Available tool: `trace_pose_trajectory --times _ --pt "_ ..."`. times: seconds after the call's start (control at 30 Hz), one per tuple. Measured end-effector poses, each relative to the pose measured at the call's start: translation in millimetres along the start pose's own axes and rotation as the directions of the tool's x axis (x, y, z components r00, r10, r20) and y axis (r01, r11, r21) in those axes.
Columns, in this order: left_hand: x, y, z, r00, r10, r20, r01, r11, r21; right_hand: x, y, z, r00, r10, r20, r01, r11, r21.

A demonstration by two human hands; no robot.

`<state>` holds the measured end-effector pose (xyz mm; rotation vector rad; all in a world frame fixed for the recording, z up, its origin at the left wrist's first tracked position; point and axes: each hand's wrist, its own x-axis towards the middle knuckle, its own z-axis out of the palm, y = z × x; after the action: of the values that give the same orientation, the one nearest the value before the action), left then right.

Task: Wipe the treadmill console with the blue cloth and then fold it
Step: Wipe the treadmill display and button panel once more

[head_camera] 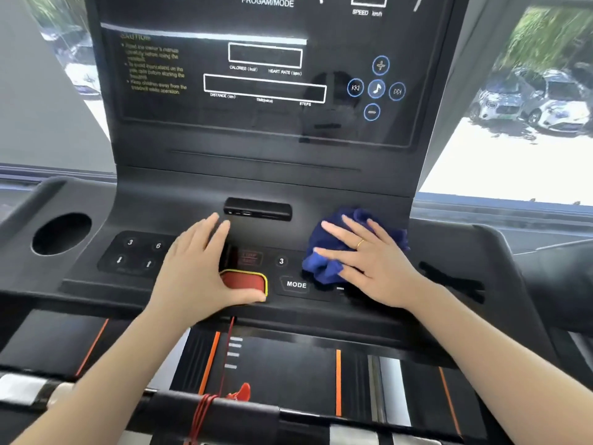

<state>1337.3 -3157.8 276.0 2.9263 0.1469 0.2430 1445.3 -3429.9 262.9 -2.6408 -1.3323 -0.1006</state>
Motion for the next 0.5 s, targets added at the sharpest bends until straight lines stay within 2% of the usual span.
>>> trace_pose_trajectory --times 0.17,0.27,0.33,0.4,0.5 --pt "-16 -10 2 0.984 -0.152 0.096 0.14 0.983 0.122 -14 -47 4 0.973 -0.22 0.069 0.215 0.974 0.078" --pt "-17 -13 8 0.983 -0.156 0.094 0.143 0.981 0.131 -3 -34 1 0.957 -0.281 0.078 0.279 0.96 0.033" --pt "-17 -14 11 0.986 -0.143 0.084 0.131 0.983 0.127 18 -10 0 0.979 -0.201 0.015 0.202 0.978 -0.051" --pt "-19 -14 11 0.988 -0.139 0.071 0.13 0.984 0.121 33 2 1 0.998 -0.052 -0.042 0.046 0.992 -0.116" --pt "-21 -13 12 0.991 -0.125 0.057 0.117 0.985 0.129 32 -10 8 0.993 0.054 -0.103 -0.065 0.992 -0.11"
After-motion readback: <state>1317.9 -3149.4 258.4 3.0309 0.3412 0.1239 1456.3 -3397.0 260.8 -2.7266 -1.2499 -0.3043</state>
